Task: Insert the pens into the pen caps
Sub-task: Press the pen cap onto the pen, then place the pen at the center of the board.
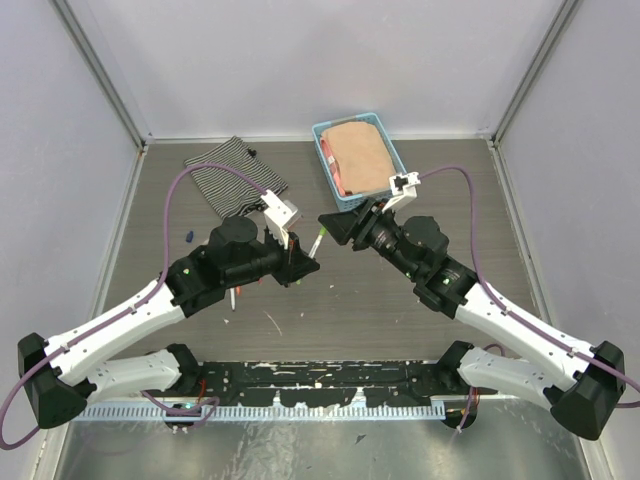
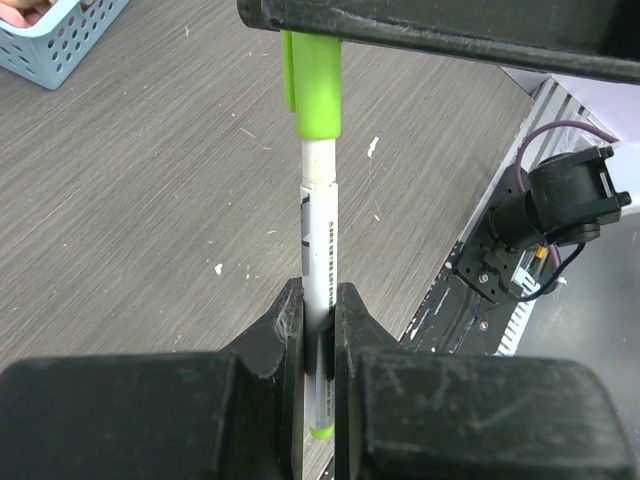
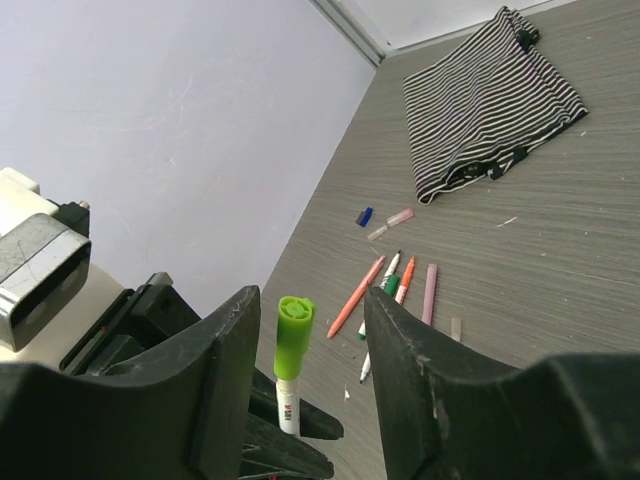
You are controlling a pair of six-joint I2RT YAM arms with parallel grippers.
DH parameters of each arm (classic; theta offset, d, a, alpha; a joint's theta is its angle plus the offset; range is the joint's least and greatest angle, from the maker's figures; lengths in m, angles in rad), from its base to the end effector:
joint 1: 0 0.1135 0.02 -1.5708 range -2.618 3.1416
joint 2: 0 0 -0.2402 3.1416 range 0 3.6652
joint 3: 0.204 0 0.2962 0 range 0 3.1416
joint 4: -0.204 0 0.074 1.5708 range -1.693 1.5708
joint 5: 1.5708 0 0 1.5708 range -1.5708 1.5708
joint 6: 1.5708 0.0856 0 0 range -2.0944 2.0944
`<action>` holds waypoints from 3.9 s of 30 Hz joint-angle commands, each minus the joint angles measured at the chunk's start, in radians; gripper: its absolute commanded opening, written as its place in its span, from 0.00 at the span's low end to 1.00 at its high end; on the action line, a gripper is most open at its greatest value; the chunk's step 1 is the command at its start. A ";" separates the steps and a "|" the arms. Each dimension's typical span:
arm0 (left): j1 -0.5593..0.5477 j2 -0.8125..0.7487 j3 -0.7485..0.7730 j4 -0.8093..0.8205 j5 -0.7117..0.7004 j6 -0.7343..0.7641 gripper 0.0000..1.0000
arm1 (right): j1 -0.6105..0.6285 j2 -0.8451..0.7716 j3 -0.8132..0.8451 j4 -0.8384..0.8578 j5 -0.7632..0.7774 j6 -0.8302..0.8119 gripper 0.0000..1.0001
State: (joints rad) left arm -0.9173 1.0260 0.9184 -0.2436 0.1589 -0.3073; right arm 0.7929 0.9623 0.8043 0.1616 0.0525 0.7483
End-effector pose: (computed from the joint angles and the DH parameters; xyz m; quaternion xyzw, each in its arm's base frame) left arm 0.1955 -0.2775 0.2929 0.2888 0.7658 -0.3814 0.4298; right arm 0.2404 0.2377 0.3248 0.0029 0.7058 0.4800 0.5210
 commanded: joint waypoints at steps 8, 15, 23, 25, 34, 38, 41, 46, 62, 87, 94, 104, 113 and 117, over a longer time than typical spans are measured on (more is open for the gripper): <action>-0.002 0.002 0.005 0.049 0.019 0.007 0.00 | 0.005 0.009 0.034 0.108 -0.035 0.023 0.39; -0.002 0.001 0.009 0.049 0.019 0.007 0.00 | 0.005 0.019 0.026 0.119 -0.052 0.028 0.26; -0.002 0.002 0.017 0.044 0.010 0.004 0.00 | 0.005 0.018 0.014 0.109 -0.064 0.013 0.07; -0.002 0.000 0.021 0.044 0.003 0.002 0.00 | 0.006 0.017 0.007 0.103 -0.068 0.009 0.05; -0.002 0.029 0.059 0.044 -0.005 -0.004 0.00 | 0.014 0.008 -0.032 0.098 -0.087 0.015 0.00; -0.002 0.038 0.074 0.050 -0.012 -0.016 0.00 | 0.029 0.014 -0.041 0.093 -0.087 0.009 0.00; -0.002 0.040 0.086 0.053 -0.020 -0.022 0.00 | 0.048 0.020 -0.049 0.084 -0.072 0.002 0.00; -0.002 0.039 0.110 0.071 -0.033 -0.035 0.00 | 0.085 0.042 -0.054 0.076 -0.053 -0.010 0.00; -0.002 0.028 0.197 0.109 -0.046 -0.009 0.00 | 0.147 0.029 -0.108 0.033 -0.067 0.016 0.00; -0.002 0.010 0.157 0.154 -0.038 0.026 0.00 | 0.274 -0.056 -0.033 -0.119 0.174 -0.039 0.16; -0.002 0.000 0.100 0.134 -0.044 0.016 0.00 | 0.274 -0.060 0.088 -0.072 0.293 -0.116 0.39; -0.002 -0.073 -0.016 0.040 -0.144 0.020 0.00 | 0.274 -0.094 0.135 -0.182 0.421 -0.216 0.60; -0.002 -0.114 -0.057 -0.069 -0.257 0.012 0.01 | 0.262 0.039 0.248 -0.496 0.478 -0.348 0.60; -0.001 -0.079 -0.046 -0.125 -0.333 -0.018 0.00 | 0.111 0.079 0.225 -0.483 0.329 -0.322 0.61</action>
State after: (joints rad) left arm -0.9203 0.9249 0.8677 -0.3088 -0.0761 -0.3000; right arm 1.0378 1.0183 1.0111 -0.2737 0.4828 0.4419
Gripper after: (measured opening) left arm 0.145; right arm 0.605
